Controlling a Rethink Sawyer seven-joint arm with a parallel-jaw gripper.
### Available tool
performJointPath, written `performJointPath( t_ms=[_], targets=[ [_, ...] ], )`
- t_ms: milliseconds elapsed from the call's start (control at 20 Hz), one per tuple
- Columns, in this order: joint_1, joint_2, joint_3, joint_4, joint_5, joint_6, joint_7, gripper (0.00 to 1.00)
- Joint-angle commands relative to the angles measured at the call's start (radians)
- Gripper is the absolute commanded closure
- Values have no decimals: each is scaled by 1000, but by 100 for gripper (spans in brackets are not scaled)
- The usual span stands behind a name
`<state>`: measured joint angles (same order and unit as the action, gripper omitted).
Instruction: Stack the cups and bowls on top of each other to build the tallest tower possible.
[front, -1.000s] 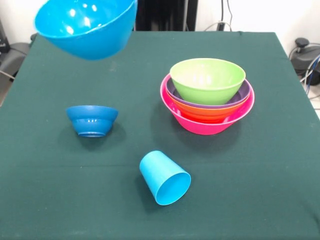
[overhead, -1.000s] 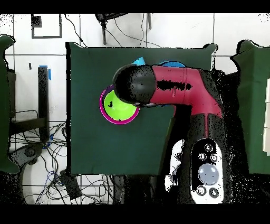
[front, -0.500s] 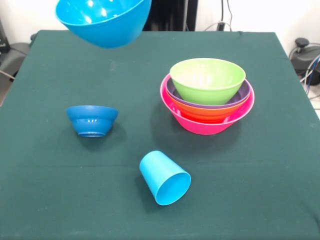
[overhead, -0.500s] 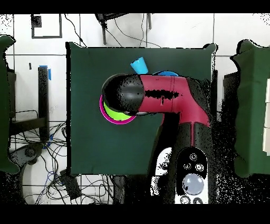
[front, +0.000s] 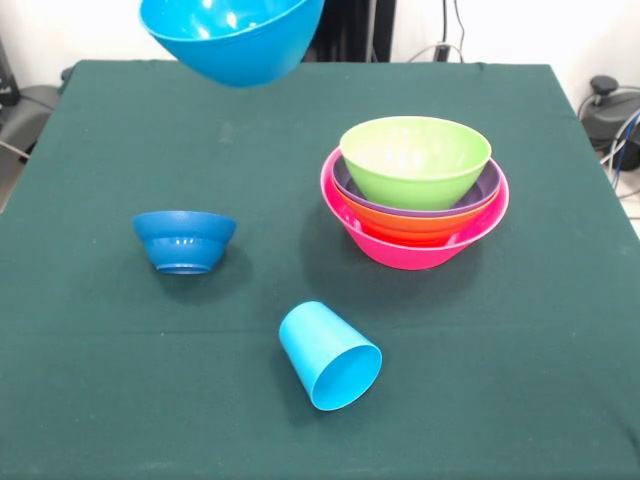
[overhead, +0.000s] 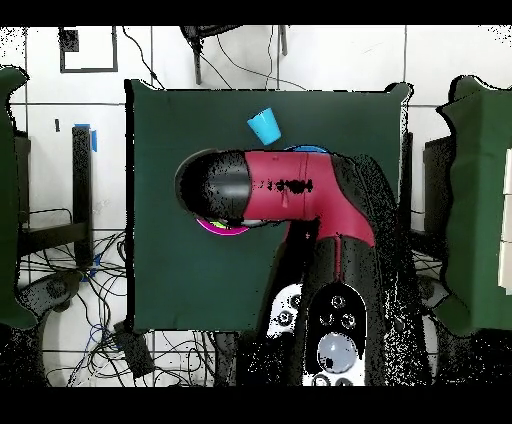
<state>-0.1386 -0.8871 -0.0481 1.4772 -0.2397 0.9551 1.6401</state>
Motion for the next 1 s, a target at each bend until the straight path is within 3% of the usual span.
performJointPath(
  t_ms=[50,1000],
  targets=[
    [48,38,8,93,13,1,192,100],
    [108,87,-4,143,45,-110,322,100]
  ],
)
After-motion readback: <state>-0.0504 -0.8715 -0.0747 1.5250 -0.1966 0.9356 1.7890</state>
